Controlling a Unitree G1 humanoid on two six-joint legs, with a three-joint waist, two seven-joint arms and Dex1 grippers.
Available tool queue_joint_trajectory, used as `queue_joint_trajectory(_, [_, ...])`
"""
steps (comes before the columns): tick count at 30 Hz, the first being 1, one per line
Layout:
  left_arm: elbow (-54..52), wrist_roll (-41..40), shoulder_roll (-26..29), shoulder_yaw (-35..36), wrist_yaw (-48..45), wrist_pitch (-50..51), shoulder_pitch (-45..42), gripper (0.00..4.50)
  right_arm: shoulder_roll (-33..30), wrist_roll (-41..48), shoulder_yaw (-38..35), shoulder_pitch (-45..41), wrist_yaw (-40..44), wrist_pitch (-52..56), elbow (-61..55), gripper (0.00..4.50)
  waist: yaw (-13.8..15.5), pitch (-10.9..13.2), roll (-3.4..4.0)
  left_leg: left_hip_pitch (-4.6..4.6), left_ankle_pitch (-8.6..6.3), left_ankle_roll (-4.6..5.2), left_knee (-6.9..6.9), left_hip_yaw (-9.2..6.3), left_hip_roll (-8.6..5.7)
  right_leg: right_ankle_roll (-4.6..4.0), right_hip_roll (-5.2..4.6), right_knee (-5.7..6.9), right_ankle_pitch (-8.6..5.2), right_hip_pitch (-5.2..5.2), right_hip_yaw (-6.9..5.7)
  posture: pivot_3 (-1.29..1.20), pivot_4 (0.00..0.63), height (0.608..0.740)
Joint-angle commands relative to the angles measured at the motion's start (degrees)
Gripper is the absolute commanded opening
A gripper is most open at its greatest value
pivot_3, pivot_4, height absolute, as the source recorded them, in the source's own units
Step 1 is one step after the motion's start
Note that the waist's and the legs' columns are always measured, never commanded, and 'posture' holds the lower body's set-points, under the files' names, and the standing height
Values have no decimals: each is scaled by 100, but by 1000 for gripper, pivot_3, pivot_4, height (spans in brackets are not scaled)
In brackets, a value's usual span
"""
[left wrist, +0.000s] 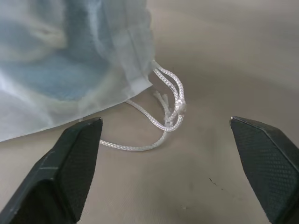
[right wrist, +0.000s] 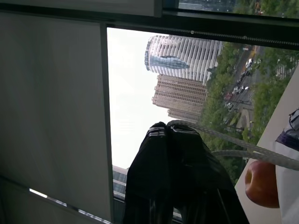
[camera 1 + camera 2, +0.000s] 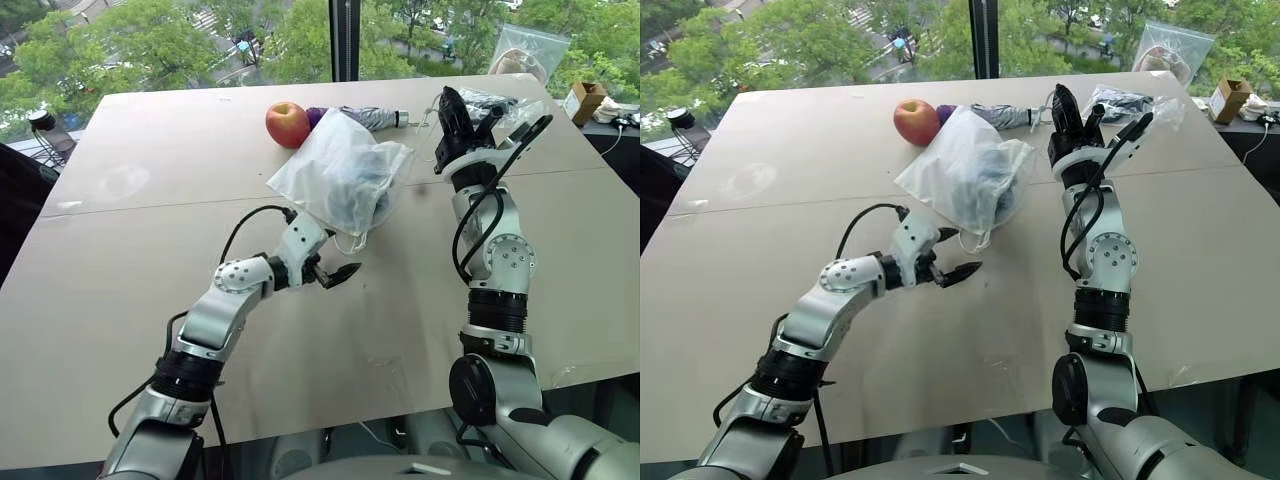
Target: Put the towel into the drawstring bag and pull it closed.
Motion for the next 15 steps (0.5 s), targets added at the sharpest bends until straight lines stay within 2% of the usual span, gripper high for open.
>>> queue_joint_trajectory(1, [410, 264, -214, -154, -46, -448, -281, 4443, 257, 20, 38, -166, 21, -48, -254, 0, 3, 0, 0, -1, 0, 0, 2, 0, 0, 0, 0, 0, 0, 0, 0, 0, 150, 740])
queue_joint_trajectory(7, [1076, 532, -773, -72, 272, -1078, -592, 4443, 250, -55, 58, -124, 102, -40, -222, 0, 14, 0, 0, -5, 0, 1, 8, 3, -3, 2, -4, -3, 1, 1, 4, 0, 150, 740])
queue_joint_trajectory(10, [1244, 642, -914, -51, 422, -1310, -537, 3603, 253, -85, 46, -111, 148, -46, -199, 0, 2, 0, 0, -5, 0, 1, 6, 2, -2, 2, -3, -3, 1, 1, 2, 0, 150, 740])
queue_joint_trajectory(15, [1324, 934, -1022, 43, 932, -1586, -401, 1124, 209, -85, -11, -49, 268, -12, -95, 0, -3, 0, 0, -3, 0, 1, 4, -1, 1, 2, 0, 2, 1, 1, -1, 0, 150, 740])
